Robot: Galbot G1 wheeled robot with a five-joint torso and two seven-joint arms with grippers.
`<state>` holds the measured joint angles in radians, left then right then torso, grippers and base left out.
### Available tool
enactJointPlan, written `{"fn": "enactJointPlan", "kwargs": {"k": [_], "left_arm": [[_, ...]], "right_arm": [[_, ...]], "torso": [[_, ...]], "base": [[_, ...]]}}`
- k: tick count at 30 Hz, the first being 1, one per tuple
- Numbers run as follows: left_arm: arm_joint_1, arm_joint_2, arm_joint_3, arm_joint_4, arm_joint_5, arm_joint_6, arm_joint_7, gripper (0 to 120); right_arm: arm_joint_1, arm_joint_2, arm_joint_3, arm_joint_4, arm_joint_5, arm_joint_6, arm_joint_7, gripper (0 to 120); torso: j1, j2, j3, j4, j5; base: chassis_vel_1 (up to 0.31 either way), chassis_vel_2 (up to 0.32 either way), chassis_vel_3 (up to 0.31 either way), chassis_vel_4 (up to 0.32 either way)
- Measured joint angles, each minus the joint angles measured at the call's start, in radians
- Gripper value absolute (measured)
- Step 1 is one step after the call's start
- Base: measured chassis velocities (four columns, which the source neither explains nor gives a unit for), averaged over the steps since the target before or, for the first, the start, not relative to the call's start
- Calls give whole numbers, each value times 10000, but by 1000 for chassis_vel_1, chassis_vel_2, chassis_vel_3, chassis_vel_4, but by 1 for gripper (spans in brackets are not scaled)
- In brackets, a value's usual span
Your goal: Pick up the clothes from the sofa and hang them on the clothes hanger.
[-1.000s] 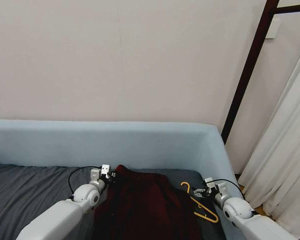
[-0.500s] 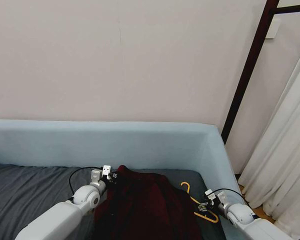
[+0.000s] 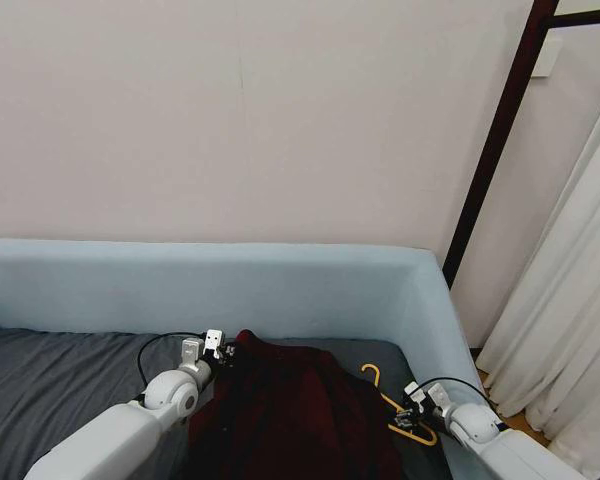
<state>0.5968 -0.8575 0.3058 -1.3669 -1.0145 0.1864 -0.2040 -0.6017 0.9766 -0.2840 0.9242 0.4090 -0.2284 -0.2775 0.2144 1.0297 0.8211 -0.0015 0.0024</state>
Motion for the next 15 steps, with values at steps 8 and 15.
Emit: {"fn": "enactJointPlan", "kwargs": {"k": [8,15], "left_arm": [[2,-9,-24,-13,-1,-21,67,0],[26,-46,-60,34,-6,-50,115,0]], "right_arm": [[81,57,-227,91,10,16,-48,46],[112,61,-243,-80,-46,32,-119,21]], "torso": [[0,0,0,2,2],[0,0,0,1,2]], "base": [[0,0,0,0],[0,0,0,0]]}}
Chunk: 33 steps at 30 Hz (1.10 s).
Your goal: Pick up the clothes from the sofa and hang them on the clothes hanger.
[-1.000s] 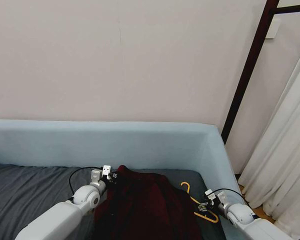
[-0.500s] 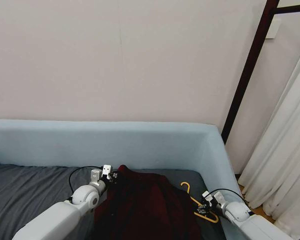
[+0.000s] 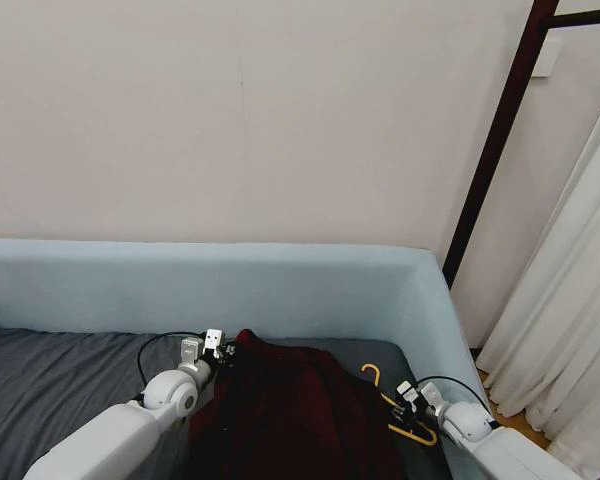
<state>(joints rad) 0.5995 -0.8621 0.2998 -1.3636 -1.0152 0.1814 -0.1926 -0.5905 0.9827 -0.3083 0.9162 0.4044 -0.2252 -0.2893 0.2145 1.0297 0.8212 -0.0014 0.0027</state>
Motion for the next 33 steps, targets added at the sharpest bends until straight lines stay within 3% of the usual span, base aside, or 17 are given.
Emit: {"fn": "enactJointPlan", "kwargs": {"k": [5,18,33], "left_arm": [[0,-42,-25,10,0,-18,5,0],[23,66,-121,-31,-4,-57,19,0],[132,398,-370,-444,-52,-97,106,0]], "right_arm": [[12,-75,23,45,32,-10,-5,4],[-74,-199,234,307,281,-158,590,4],[495,-146,580,643,346,1,2487,4]], "torso": [[0,0,1,-2,-1],[0,0,1,-1,-1],[0,0,0,1,-1]], "base": [[0,0,0,0],[0,0,0,0],[0,0,0,0]]}}
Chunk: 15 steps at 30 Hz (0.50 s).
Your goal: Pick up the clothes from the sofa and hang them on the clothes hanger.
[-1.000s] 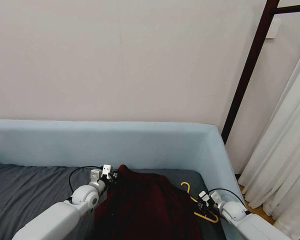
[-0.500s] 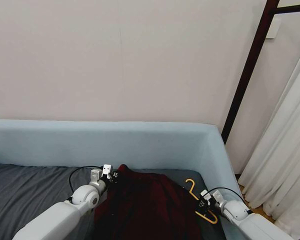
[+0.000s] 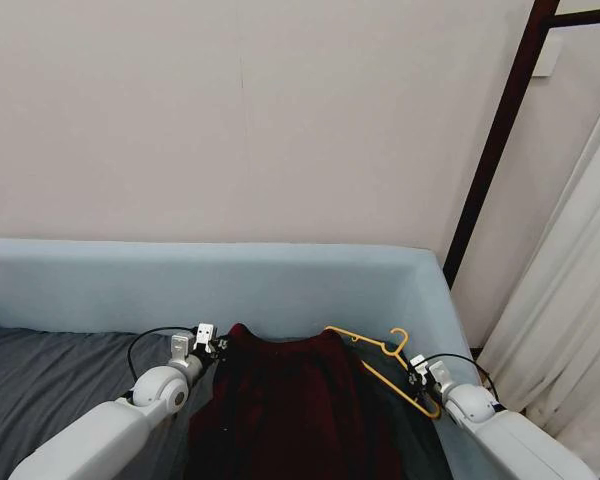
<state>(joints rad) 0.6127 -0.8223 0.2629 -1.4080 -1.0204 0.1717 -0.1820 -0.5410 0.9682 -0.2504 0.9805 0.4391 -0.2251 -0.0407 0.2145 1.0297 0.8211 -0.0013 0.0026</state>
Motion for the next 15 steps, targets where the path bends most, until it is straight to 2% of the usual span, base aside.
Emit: {"fn": "enactJointPlan", "kwargs": {"k": [6,15], "left_arm": [[8,56,14,-236,-2,-49,-23,0],[-100,194,158,-670,-69,-132,-122,0]], "right_arm": [[19,-458,57,833,-188,207,403,4],[-606,-1496,302,2839,-1384,857,835,4]], "torso": [[0,0,0,-2,1],[0,0,-1,-6,-1]], "base": [[0,0,0,0],[0,0,0,0]]}}
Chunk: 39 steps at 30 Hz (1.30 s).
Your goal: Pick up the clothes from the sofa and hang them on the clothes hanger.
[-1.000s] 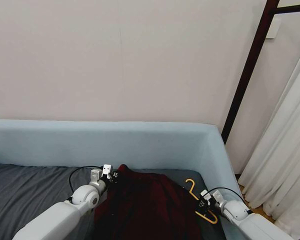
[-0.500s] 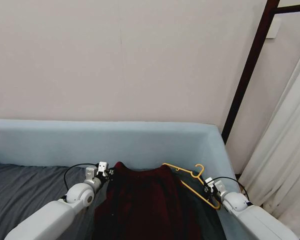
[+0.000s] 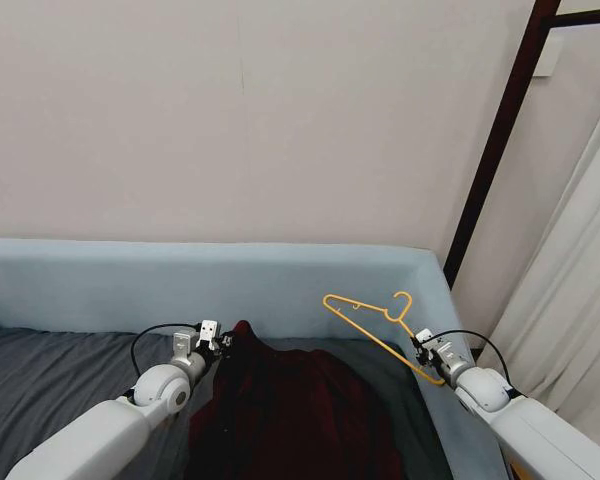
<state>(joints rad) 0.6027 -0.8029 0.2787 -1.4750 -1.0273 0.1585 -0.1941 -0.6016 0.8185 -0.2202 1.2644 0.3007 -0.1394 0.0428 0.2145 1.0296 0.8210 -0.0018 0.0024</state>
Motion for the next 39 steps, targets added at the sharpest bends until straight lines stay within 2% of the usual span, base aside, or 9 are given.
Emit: {"fn": "enactJointPlan", "kwargs": {"k": [9,11,16,24,30,33,39], "left_arm": [[-136,403,153,-735,-406,178,-232,0],[-138,519,153,-886,-471,220,-285,0],[-137,1384,-4,-1907,-941,576,-645,0],[-234,1778,30,-2562,-1239,1013,-1265,0],[-209,1921,36,-2933,-1305,1211,-1598,0],[-205,2048,46,-3283,-1447,1380,-1836,0],[-367,1813,450,-3508,-1585,1835,-2466,0]], "right_arm": [[-980,-418,496,1409,-2000,913,561,4],[-1116,-474,535,1607,-2139,951,581,4],[-1943,-651,612,2640,-2689,1051,636,4],[-3178,-809,472,3823,-3528,1051,639,4],[-3277,-798,-5,4426,-3598,697,715,4],[-2814,-706,-606,4485,-3456,389,831,4],[-2307,-336,-1202,4185,-3039,-12,1006,4]], "torso": [[0,0,0,3,1],[0,0,1,3,0],[-1,0,0,8,4],[0,0,0,1,1],[-1,0,0,3,-1],[-1,0,0,8,1],[-1,0,1,4,0]], "base": [[0,0,0,0],[0,0,0,0],[0,0,0,0],[0,0,0,0],[0,0,0,0],[0,0,0,0],[0,0,0,0]]}}
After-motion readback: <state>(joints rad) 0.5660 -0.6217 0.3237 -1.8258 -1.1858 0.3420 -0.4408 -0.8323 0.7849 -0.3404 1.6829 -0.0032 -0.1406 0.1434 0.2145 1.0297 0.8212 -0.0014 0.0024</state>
